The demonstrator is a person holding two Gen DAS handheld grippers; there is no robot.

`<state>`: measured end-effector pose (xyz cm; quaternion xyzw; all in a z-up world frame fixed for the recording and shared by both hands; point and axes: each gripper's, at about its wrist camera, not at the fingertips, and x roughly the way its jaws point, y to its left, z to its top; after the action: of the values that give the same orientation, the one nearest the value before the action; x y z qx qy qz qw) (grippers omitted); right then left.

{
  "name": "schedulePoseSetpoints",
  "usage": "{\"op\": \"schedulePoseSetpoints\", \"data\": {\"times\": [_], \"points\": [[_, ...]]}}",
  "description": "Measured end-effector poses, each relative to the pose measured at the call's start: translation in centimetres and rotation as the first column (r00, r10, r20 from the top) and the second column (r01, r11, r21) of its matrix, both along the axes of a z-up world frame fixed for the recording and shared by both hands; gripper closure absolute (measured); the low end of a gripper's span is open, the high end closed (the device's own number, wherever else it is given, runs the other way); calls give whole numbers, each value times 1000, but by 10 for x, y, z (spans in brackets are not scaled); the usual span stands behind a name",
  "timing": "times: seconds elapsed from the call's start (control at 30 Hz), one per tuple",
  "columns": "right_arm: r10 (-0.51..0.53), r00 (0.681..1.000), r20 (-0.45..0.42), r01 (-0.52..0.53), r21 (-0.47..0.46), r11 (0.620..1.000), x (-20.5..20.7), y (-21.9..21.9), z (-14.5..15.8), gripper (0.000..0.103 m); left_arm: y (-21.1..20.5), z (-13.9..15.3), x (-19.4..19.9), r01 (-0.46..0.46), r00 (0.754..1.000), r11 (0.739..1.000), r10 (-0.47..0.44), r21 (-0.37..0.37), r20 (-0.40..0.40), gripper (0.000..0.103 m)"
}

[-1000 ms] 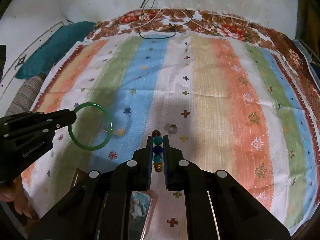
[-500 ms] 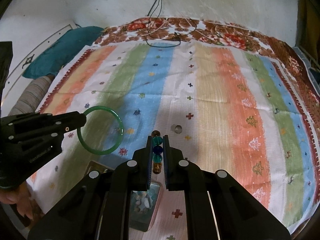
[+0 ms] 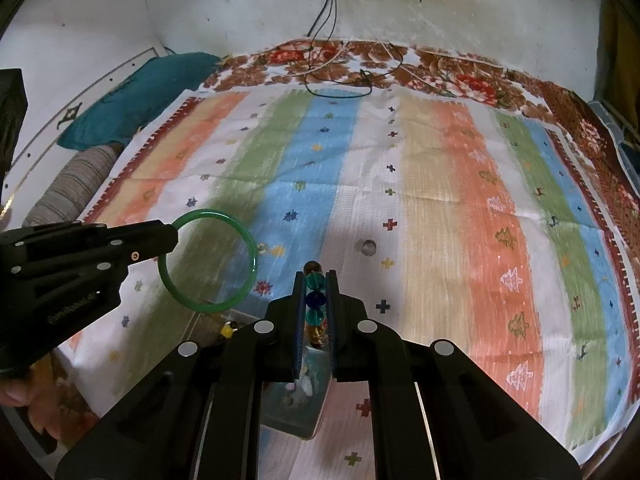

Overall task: Organize jewelry
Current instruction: 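Lower both pieces into the tin and open both tools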

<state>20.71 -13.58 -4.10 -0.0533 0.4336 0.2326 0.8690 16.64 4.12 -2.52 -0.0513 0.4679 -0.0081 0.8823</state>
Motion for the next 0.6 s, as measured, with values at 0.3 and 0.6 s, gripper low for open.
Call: {"op": "schedulePoseSetpoints", "data": {"times": [0.3,0.6], "points": [[8,1000,3,-8,15,1000,-18,-4,3,92,-3,5,-16,3,1000,1000,-3,-4,16,94],[26,1000,-3,-26,19,999,-28,-5,2,92,-12,8,-30,15,999,1000,-15,0,31,94]]}}
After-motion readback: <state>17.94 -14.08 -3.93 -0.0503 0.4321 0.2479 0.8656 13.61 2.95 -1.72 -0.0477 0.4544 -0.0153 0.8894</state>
